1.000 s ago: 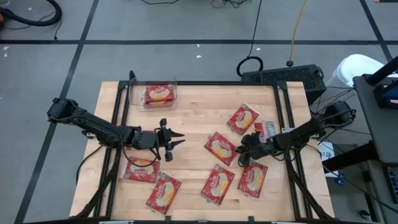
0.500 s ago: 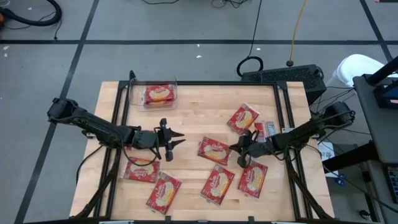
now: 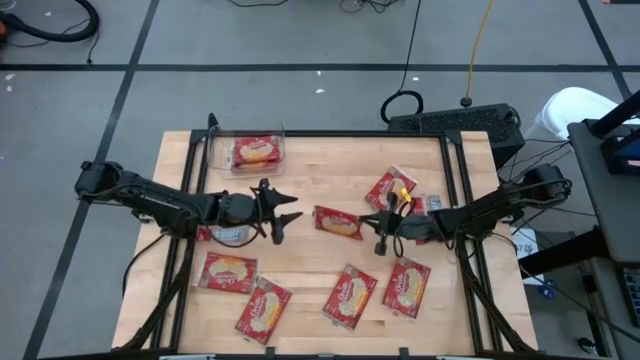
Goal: Sort popcorn bags into baskets
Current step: Put the red popcorn bag into the transparent bin
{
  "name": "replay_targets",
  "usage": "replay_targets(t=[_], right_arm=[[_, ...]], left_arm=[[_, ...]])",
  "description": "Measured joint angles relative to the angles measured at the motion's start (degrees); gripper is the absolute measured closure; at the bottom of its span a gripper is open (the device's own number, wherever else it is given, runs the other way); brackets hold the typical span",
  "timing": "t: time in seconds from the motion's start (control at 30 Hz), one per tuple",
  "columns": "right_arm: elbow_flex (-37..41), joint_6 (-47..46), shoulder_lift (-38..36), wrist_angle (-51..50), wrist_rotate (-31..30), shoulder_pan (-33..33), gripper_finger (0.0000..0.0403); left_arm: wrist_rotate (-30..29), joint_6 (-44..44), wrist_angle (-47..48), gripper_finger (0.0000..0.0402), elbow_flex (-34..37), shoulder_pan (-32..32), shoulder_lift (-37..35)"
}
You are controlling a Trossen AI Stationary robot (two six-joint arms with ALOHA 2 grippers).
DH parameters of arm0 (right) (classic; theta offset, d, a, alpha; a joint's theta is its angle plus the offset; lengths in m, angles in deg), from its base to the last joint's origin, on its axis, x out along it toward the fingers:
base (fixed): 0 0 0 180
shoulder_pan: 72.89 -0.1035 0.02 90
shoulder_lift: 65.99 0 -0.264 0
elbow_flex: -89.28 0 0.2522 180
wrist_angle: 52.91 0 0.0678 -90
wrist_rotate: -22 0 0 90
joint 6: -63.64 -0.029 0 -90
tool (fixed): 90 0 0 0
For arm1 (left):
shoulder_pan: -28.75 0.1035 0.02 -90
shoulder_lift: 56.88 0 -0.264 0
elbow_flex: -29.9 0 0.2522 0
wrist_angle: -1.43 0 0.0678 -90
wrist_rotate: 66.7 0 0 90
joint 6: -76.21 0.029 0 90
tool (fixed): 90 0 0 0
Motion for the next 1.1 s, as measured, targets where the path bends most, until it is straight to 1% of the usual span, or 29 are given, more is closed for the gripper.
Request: replay_targets(t=[0.13, 0.27, 0.33, 0.47, 0.6, 0.77, 0.87, 0.97, 1.1], right_arm=[[0.0, 6.6, 0.0, 2.8, 0.0, 1.7, 0.0403], [0.0, 11.9, 0.0, 5.3, 0.0, 3.0, 0.0403], [0.0, 14.5, 0.0, 6.5, 0.1, 3.4, 0.0403], [0.0, 19.9, 0.0, 9.6, 3.2, 4.2, 0.0403], [0.0, 22.0, 0.0, 12.0, 4.7, 4.4, 0.0403], [0.0, 23.0, 0.0, 12.9, 4.7, 4.4, 0.0403], [0.0, 23.0, 0.0, 13.0, 4.8, 4.6, 0.0403], [0.0, 23.0, 0.0, 13.1, 4.8, 5.1, 0.0403], [0.0, 23.0, 0.0, 13.5, 4.7, 5.4, 0.0403]], left_arm=[[3.3, 0.1, 0.0, 0.0137, 0.0, 2.4, 0.0], [5.8, 1.1, -0.1, 0.0125, 0.0, 5.1, 0.2], [7.5, 2.8, -1.0, 0.0127, 0.0, 7.0, 1.5], [15.6, 5.5, -4.4, 0.0139, -0.2, 11.8, 5.4], [19.3, 8.5, -5.6, 0.0142, -0.9, 14.9, 9.5], [27.1, 9.7, -6.1, 0.0126, -3.3, 16.5, 12.9], [30.7, 11.0, -6.0, 0.0125, -5.0, 16.4, 14.6], [31.6, 11.1, -6.1, 0.0136, -6.5, 16.4, 16.4], [31.6, 11.5, -5.5, 0.0172, -7.2, 16.7, 18.9]])
